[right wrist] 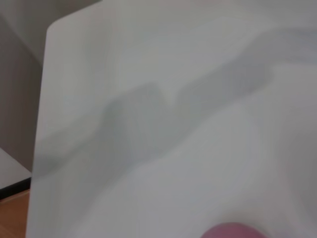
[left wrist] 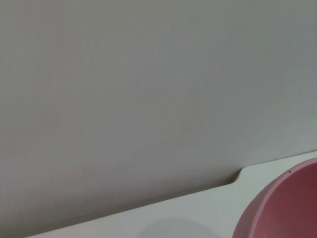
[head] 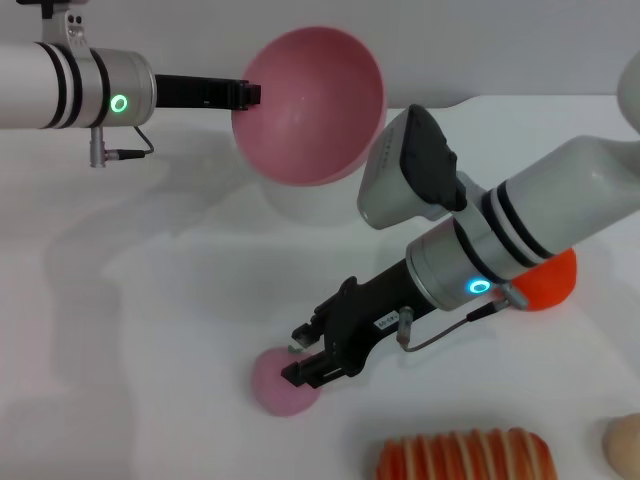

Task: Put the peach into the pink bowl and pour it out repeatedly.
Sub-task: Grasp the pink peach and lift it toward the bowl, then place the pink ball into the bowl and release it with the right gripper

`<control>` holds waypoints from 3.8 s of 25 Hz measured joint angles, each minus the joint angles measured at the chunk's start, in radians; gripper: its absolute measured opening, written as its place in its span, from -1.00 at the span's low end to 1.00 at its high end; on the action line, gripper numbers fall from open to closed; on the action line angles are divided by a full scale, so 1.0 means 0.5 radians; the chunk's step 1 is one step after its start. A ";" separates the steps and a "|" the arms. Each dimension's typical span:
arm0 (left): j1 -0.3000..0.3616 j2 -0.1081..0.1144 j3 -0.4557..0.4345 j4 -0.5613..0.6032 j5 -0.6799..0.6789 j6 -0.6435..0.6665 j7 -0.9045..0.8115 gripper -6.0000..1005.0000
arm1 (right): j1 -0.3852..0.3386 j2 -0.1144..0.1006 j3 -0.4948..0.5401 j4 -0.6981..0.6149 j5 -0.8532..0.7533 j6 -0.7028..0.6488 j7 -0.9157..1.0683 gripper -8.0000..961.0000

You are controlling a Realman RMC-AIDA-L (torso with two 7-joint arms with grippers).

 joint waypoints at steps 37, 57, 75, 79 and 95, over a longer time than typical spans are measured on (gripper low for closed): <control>0.006 -0.007 0.012 0.006 0.001 0.002 0.028 -0.90 | 0.051 0.003 -0.249 0.175 0.123 0.200 0.103 -0.44; 0.033 -0.007 0.012 0.001 0.000 0.016 0.053 -0.90 | -0.271 -0.034 0.279 -0.773 0.046 -0.182 0.083 -0.86; 0.029 -0.007 0.015 -0.001 0.000 0.002 0.075 -0.90 | -0.426 -0.031 0.713 -1.199 -0.163 0.178 0.028 -0.77; 0.023 -0.007 0.015 -0.001 0.000 0.002 0.075 -0.90 | -0.402 -0.032 0.715 -1.099 -0.182 0.260 0.027 -0.75; 0.014 -0.010 0.019 -0.001 0.001 0.006 0.074 -0.90 | -0.324 -0.034 0.768 -0.936 -0.240 0.351 0.028 -0.43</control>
